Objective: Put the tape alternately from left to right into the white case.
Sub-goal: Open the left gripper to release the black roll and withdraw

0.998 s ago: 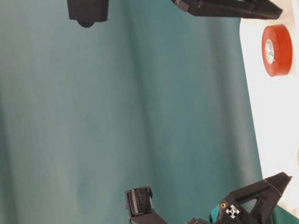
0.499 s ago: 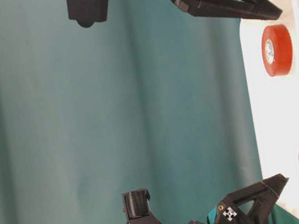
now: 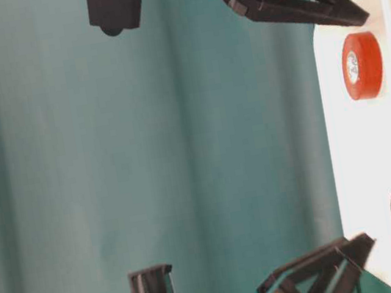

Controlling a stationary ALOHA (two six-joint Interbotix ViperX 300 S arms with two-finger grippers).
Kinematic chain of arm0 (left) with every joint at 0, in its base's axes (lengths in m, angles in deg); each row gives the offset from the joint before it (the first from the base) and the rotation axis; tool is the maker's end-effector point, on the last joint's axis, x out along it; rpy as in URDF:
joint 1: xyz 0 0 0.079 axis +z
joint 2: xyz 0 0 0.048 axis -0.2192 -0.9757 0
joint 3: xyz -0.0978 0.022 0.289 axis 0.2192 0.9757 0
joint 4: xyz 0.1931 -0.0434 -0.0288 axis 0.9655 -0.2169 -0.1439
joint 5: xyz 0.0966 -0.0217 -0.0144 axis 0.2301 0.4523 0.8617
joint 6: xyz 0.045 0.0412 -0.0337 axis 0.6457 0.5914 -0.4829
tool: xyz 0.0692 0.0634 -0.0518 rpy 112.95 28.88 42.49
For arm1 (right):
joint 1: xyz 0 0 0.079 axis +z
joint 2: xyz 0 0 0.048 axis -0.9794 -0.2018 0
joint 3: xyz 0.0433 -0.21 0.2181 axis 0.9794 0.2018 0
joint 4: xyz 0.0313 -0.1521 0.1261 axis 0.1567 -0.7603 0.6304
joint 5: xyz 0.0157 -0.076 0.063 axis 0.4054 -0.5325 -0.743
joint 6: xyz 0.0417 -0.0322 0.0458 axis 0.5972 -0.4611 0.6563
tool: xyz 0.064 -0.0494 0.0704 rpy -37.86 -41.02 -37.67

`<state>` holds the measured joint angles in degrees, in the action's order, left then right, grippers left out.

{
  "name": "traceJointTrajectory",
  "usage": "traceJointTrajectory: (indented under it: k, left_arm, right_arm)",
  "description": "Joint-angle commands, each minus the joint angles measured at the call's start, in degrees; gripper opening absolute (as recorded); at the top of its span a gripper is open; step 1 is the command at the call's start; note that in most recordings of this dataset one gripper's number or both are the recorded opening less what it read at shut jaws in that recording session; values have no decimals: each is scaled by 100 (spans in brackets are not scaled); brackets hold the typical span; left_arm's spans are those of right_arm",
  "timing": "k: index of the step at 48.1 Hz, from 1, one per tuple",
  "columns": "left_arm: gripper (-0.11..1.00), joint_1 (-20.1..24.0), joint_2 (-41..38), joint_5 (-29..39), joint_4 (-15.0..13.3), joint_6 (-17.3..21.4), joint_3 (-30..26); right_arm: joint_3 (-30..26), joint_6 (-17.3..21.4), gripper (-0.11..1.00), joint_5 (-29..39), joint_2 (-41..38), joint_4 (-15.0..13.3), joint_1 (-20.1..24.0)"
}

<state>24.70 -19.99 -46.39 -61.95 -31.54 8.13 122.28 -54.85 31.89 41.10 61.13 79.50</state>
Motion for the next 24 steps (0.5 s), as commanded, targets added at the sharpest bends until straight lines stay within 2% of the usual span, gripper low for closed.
traceJointTrajectory:
  k: [1, 12, 24]
  left_arm:
    - [99, -255, 185, -53, 9, 18, -18]
    - [99, -888, 325, -53, 0, -9, 79]
    - [99, -1213, 422, -53, 0, -26, 237]
  right_arm:
    - [-44, 9, 72, -53, 123, 9, 9]
    - [-44, 9, 72, -53, 123, 9, 9]
    - [-44, 9, 72, -53, 123, 9, 9]
